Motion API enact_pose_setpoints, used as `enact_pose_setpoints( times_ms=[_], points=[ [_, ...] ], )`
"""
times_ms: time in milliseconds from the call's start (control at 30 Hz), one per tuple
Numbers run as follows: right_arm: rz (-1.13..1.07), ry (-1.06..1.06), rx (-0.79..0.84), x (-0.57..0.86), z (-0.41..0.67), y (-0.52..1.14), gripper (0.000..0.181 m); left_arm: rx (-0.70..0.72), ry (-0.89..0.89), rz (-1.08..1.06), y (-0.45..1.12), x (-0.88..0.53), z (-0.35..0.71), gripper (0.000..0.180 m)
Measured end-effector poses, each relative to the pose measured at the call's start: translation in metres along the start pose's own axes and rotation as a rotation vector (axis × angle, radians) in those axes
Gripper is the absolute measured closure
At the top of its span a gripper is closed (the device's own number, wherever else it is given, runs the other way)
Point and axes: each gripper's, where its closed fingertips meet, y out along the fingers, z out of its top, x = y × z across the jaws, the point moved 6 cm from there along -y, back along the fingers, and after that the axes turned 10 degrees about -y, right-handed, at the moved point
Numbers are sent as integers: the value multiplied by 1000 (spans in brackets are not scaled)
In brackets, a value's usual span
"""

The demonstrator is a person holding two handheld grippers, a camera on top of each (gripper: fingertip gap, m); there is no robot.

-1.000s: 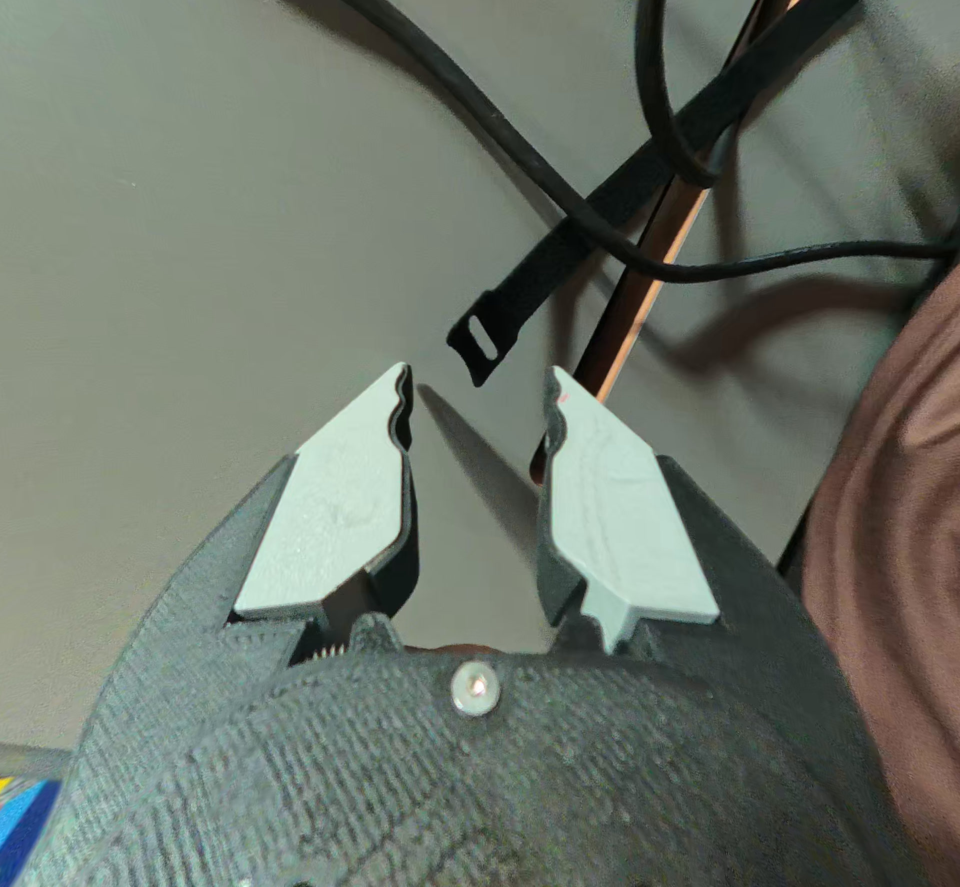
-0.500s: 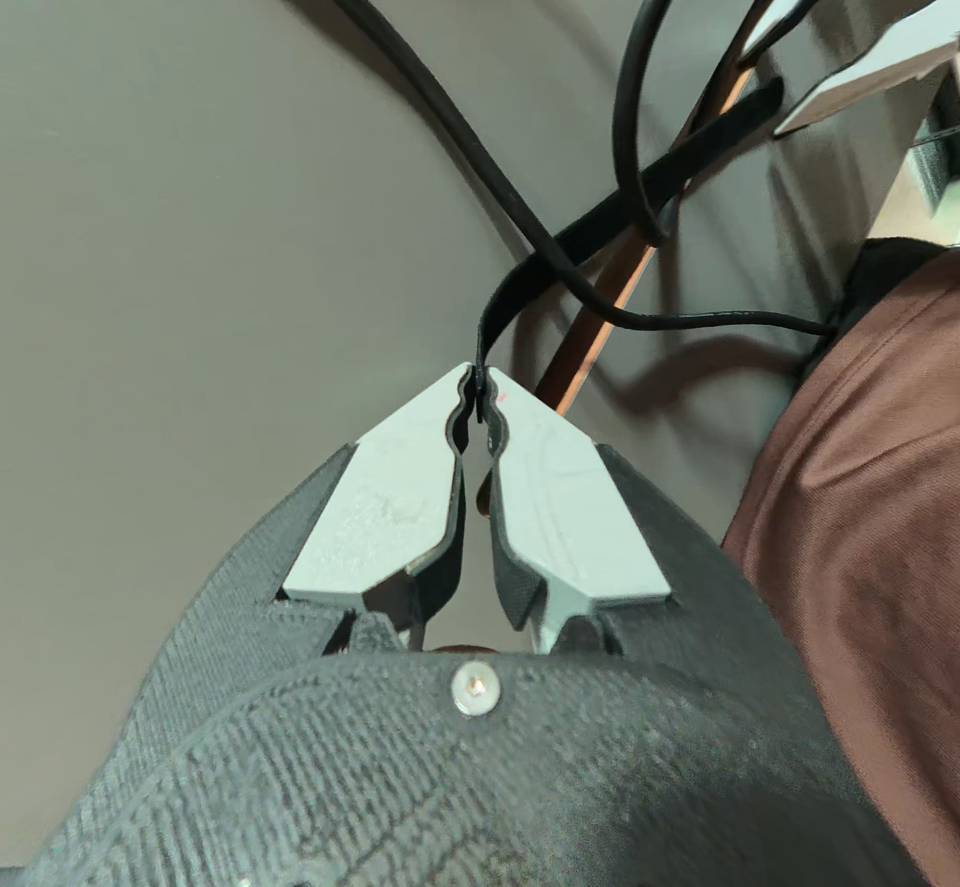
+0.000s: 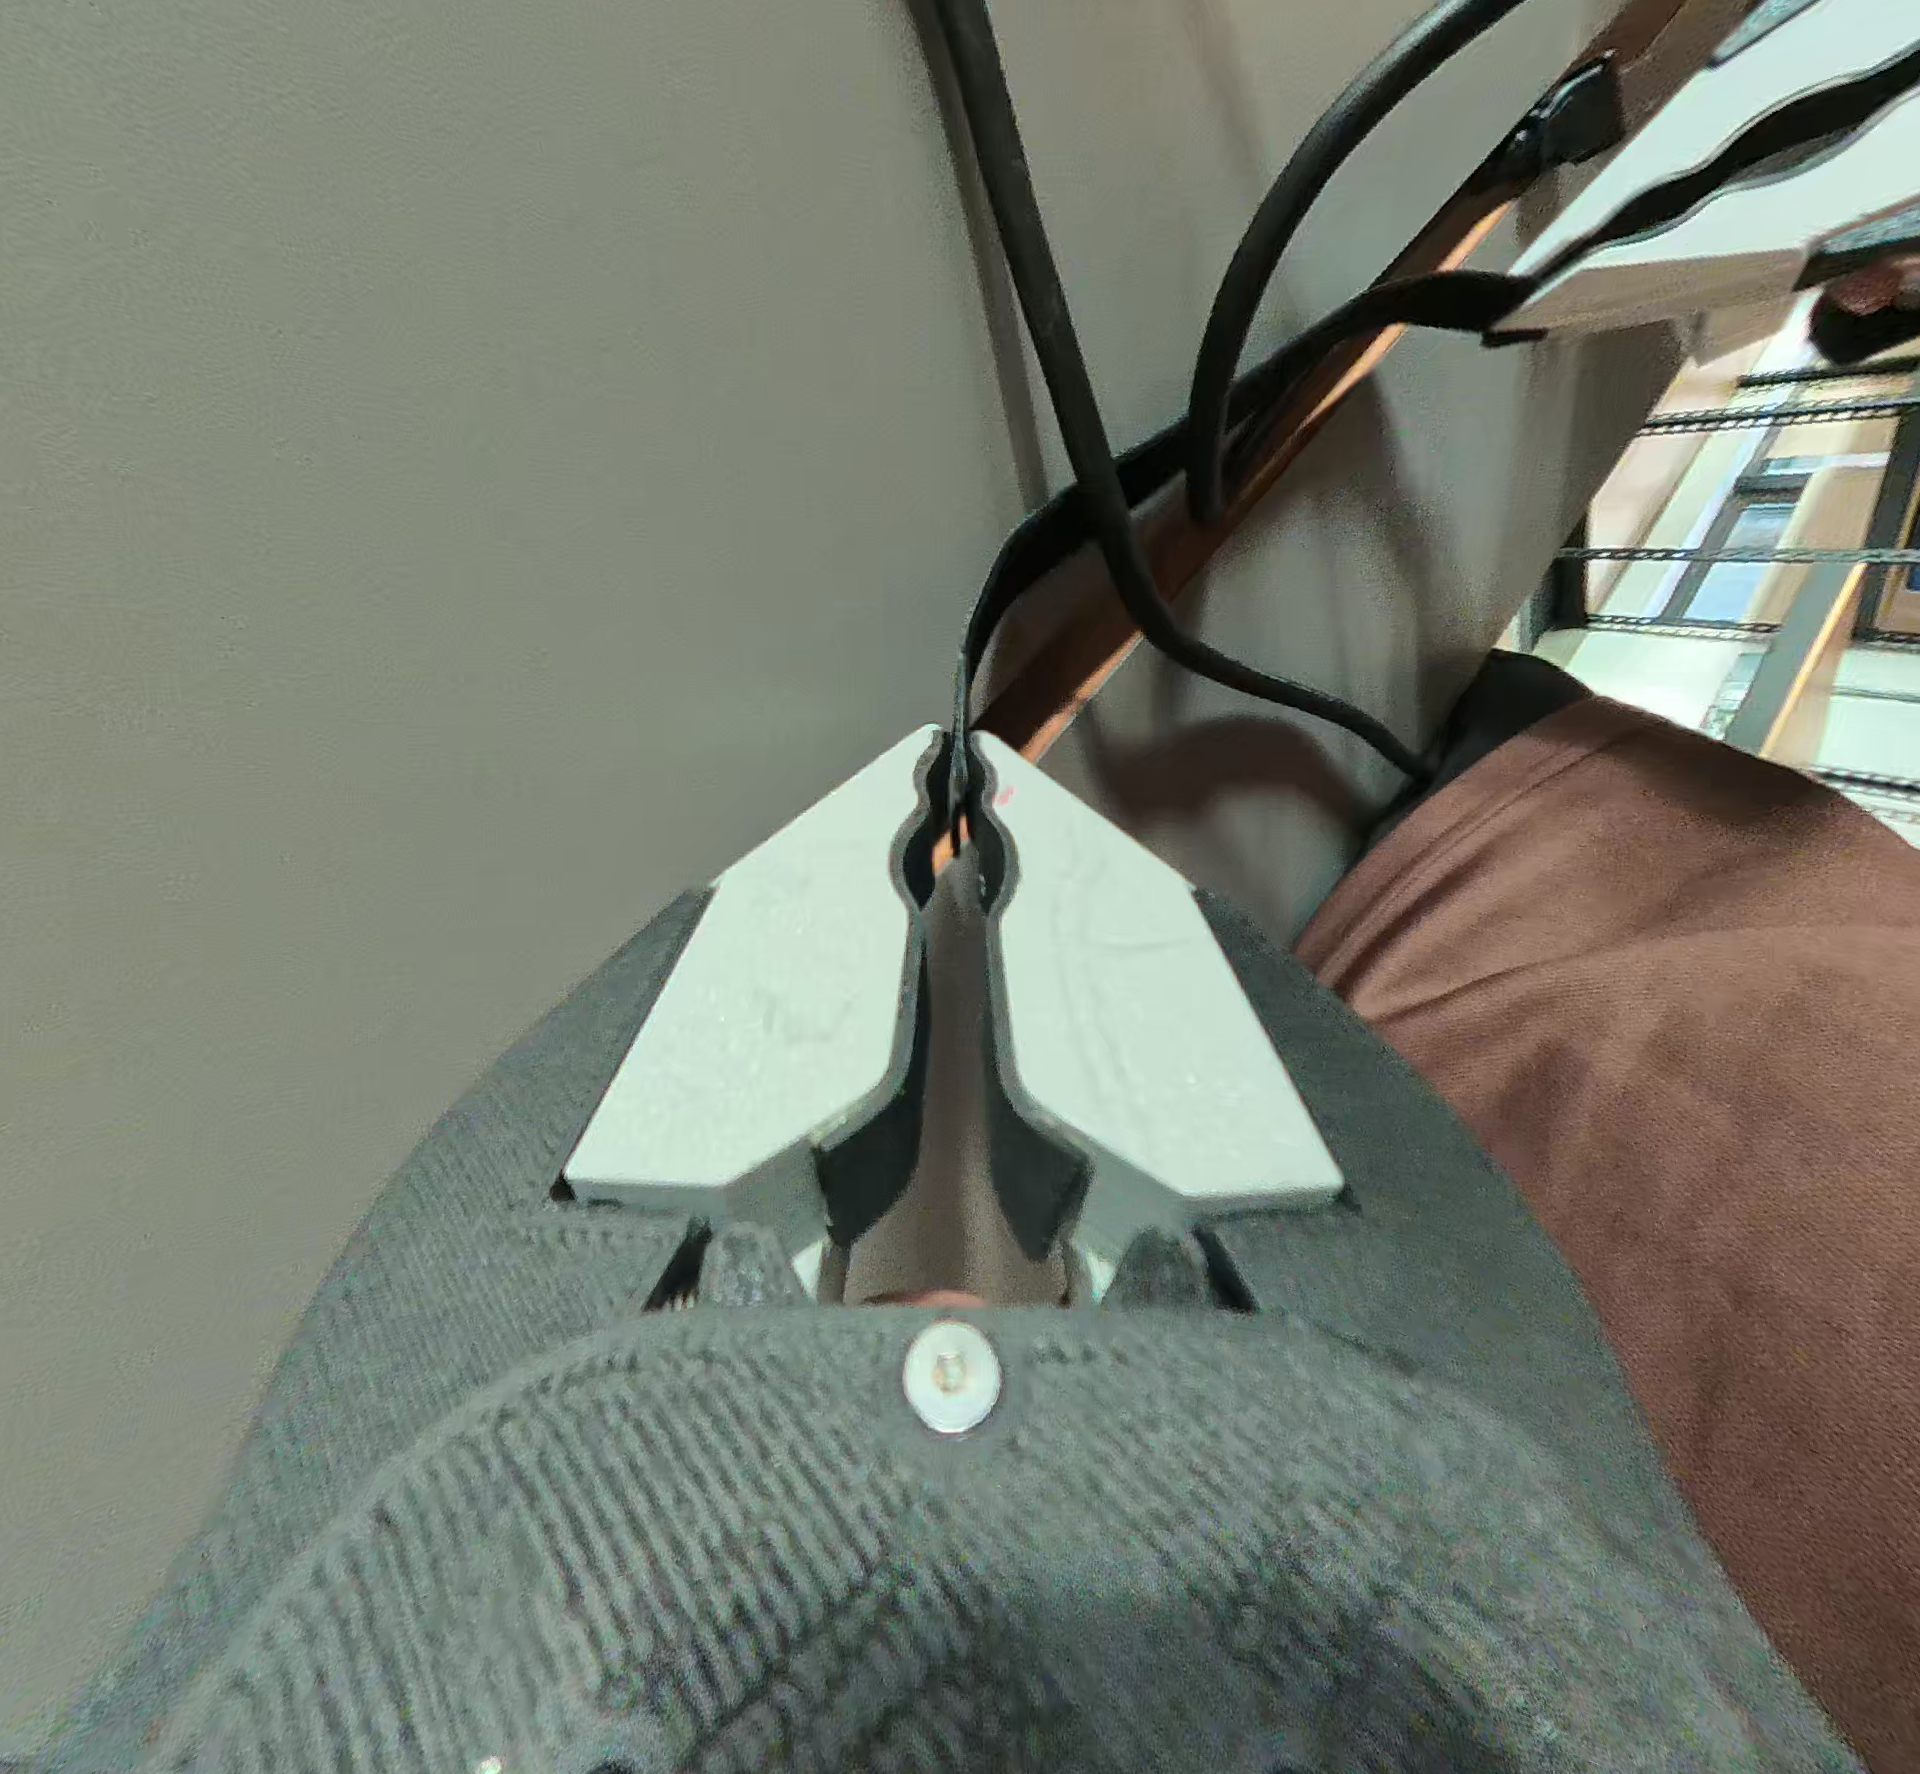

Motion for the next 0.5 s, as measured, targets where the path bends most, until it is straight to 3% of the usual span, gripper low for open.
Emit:
enact_pose_setpoints(
  times_ms=[100,233,333,500],
  points=[
    [140,91,117,-11,12,-8,181,8,-20,-30,-2,3,-2,174],
    [320,197,237,-27,33,-11,181,20,10,26,-5,2,-5,148],
    [378,254,250,-35,45,-2,181,77,100,253,-19,-6,-5,110],
    [381,268,203,-47,56,16,181,228,320,399,-40,33,-12,108]
  ],
)
